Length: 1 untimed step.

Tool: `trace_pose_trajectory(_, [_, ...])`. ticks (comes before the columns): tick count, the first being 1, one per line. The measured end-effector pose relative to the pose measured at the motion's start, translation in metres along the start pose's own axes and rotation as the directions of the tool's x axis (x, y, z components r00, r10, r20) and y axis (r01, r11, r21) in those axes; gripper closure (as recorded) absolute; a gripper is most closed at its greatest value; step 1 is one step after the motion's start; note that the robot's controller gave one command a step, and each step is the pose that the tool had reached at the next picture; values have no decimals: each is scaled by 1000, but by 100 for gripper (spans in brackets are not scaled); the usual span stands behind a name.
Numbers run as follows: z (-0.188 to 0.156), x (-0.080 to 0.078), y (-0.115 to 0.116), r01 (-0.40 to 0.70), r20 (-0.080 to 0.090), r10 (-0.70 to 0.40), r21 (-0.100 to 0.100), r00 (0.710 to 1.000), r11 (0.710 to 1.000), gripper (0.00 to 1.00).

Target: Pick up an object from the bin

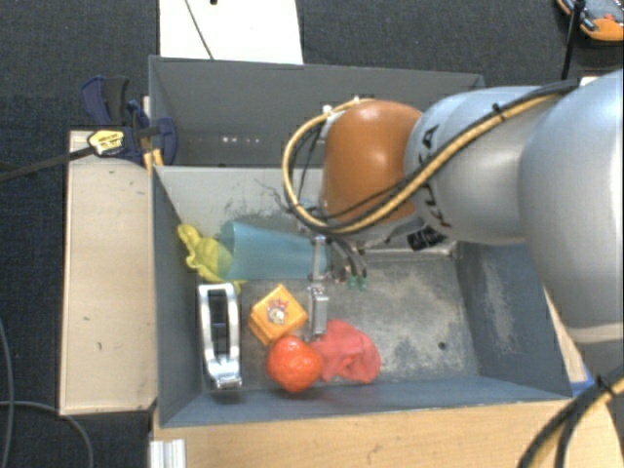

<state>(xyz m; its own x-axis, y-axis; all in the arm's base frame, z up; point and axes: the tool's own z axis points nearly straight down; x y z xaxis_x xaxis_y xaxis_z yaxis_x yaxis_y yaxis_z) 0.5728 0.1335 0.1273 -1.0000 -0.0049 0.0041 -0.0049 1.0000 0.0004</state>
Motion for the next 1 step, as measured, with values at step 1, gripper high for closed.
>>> trace_pose_trajectory(1, [-5, -1, -1, -4, 7, 4, -1, 1000, 1000, 0])
